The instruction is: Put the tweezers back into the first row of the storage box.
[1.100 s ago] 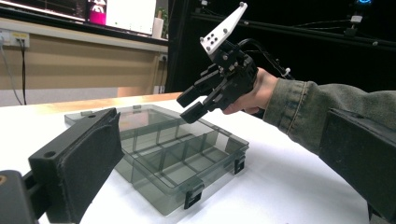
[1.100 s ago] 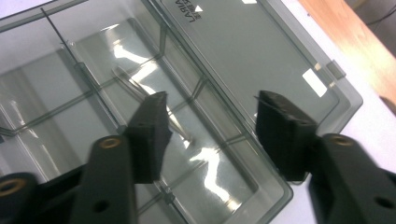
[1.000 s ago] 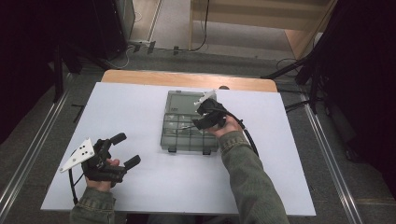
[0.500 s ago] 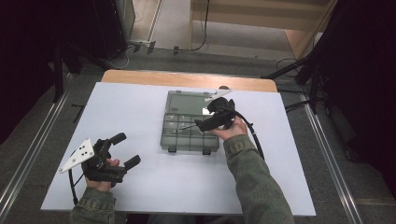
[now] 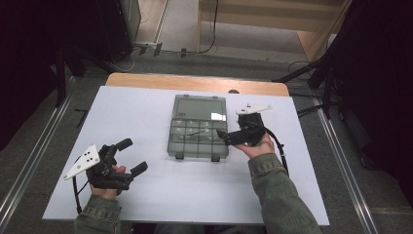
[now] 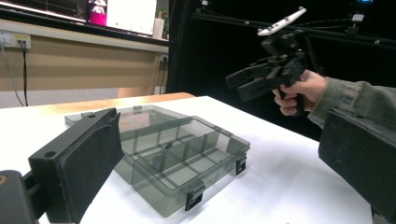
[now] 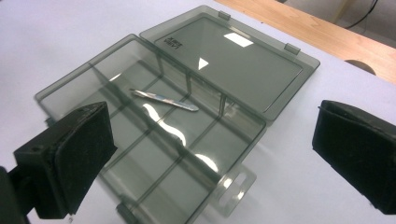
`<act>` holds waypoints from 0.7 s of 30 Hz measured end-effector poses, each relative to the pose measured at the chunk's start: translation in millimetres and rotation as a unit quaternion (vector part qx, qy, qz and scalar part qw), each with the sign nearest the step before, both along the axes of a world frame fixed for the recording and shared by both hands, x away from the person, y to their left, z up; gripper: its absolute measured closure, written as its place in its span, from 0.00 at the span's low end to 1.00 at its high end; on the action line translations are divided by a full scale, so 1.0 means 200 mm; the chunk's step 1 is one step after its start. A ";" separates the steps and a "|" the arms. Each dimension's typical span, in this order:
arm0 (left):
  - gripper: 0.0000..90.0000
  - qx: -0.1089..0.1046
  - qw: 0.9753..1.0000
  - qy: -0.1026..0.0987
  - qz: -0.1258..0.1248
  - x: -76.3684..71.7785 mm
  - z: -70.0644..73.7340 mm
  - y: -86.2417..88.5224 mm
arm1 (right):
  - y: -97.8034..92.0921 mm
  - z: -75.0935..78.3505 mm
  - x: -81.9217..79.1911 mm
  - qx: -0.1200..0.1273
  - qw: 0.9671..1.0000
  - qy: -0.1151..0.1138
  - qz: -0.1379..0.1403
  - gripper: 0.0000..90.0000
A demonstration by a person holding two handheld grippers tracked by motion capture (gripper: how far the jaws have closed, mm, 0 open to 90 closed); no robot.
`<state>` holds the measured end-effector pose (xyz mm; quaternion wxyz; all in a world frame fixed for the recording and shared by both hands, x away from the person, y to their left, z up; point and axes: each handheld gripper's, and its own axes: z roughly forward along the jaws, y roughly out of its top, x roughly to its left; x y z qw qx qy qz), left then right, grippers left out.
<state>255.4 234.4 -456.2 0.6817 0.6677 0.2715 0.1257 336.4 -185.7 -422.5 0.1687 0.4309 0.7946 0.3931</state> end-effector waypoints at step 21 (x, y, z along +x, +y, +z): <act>0.00 0.012 1.000 0.000 -0.003 0.00 0.00 -0.01 | -0.19 -0.09 -0.28 0.008 0.999 -0.046 -0.018 0.00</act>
